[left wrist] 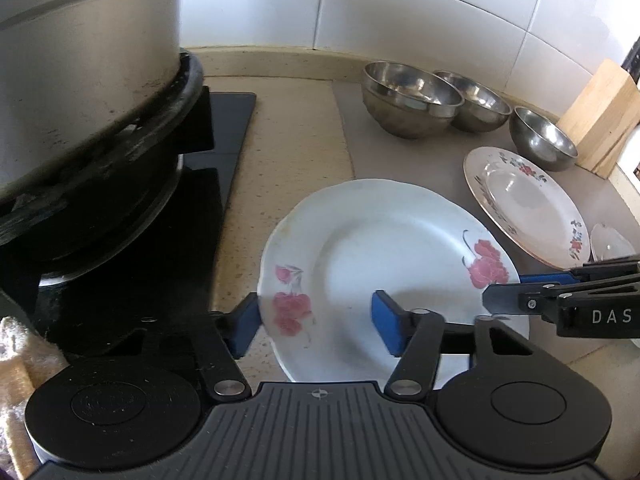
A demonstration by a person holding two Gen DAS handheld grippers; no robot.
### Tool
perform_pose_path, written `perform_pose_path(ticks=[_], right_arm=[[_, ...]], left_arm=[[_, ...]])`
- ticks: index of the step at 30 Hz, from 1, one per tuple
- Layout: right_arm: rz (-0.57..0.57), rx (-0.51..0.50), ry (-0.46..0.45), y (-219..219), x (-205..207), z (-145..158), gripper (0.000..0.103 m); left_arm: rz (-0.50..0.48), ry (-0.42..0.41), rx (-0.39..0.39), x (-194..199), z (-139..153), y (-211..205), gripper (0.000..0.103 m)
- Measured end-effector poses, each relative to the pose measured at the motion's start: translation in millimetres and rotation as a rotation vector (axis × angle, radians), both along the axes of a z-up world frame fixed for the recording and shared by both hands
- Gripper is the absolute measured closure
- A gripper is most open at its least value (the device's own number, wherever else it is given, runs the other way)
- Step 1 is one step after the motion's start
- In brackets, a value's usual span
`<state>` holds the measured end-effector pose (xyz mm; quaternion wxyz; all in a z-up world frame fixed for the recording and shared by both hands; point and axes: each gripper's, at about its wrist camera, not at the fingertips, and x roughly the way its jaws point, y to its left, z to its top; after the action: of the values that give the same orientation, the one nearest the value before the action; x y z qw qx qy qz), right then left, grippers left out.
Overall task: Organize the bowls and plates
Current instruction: 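Close the left gripper on the plate rim while the right gripper grips the rim too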
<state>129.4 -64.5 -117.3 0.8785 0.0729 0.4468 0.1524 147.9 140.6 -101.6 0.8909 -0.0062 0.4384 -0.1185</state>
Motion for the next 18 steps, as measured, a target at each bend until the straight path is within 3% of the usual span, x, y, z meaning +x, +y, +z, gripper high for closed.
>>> perform_pose_path(ticks=[2,6,8,11,18], right_arm=[[-0.022,0.031,0.006,-4.7,0.0,-1.0,0.090],[-0.042,0.089,-0.011,-12.4,1.3,-5.2,0.091],[-0.048,0.064,-0.034,-7.1,1.9,-4.9,0.090],[-0.026,0.059,-0.057,-3.4,1.1,-6.0,0.079],[-0.061,0.032,-0.036,3.4,-1.1,-2.1,0.080]], left_arm=[[0.005,0.011,-0.016,-0.2,1.3,6.3,0.055],[-0.007,0.005,-0.012,-1.4,1.4,7.1,0.055],[-0.006,0.002,-0.017,0.3,0.9,7.6,0.055],[-0.011,0.007,-0.033,-1.5,0.6,11.2,0.057],[-0.009,-0.003,0.010,-15.3,5.4,6.7,0.057]])
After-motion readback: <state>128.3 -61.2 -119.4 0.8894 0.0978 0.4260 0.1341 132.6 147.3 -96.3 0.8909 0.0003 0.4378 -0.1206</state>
